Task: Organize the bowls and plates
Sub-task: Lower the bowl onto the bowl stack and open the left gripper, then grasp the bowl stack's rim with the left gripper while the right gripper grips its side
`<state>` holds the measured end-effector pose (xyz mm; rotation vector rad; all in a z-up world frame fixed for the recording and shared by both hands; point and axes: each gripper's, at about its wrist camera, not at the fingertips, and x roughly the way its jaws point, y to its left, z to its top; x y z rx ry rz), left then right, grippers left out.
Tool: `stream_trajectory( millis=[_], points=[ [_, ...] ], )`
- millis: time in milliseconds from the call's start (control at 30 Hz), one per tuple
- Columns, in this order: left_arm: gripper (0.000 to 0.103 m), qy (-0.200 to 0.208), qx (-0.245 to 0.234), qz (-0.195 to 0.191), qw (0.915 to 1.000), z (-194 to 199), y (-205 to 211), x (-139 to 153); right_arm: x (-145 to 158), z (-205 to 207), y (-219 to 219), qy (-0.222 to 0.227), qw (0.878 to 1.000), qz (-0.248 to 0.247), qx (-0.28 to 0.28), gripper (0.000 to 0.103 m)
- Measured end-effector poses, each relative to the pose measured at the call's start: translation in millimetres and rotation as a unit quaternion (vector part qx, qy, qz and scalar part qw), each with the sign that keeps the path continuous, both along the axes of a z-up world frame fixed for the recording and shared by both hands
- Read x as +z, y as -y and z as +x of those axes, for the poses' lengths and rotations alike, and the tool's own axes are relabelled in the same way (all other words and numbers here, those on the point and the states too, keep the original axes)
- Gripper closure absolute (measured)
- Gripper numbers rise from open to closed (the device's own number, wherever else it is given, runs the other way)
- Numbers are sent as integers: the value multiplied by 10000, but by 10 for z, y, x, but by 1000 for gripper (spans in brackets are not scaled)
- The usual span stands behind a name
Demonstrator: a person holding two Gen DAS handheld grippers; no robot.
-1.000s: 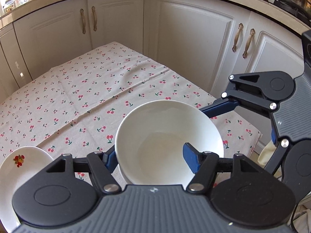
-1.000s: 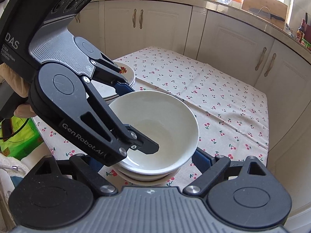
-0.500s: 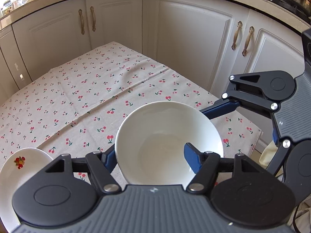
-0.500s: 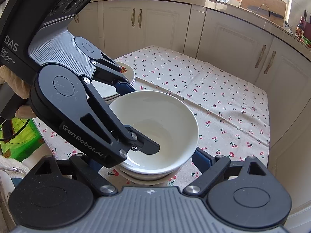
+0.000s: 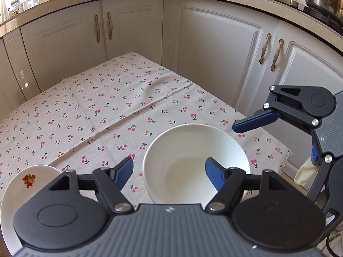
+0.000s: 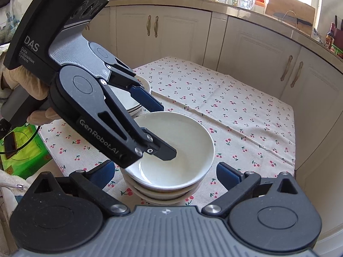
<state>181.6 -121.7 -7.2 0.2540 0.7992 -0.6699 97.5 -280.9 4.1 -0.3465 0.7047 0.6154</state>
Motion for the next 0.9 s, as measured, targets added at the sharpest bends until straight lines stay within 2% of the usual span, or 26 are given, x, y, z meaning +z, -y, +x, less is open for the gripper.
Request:
stream_trajectory(
  millis=[200,367,467,667,900],
  points=[
    [13,266,-3,-189,9995,-124,-242,65,-57,-64,58,6,9999,-9,-117,0],
    [7,409,-88,-264,9988,-308,-407,8,-115,-102,108,-23,9998,0,-207,0],
    [5,420,-206,-275,9985,-411,-470,-68,-164,-134,116,-29,9998,-27,-208,0],
    [5,378,-513,-56,9980,-504,-473,-227,-290,-155,80,-43,9998,-187,-88,0],
    [5,242,-760,165,9967,-419,-401,-436,-399,-75,39,-61,9993,-346,139,0]
  ],
)
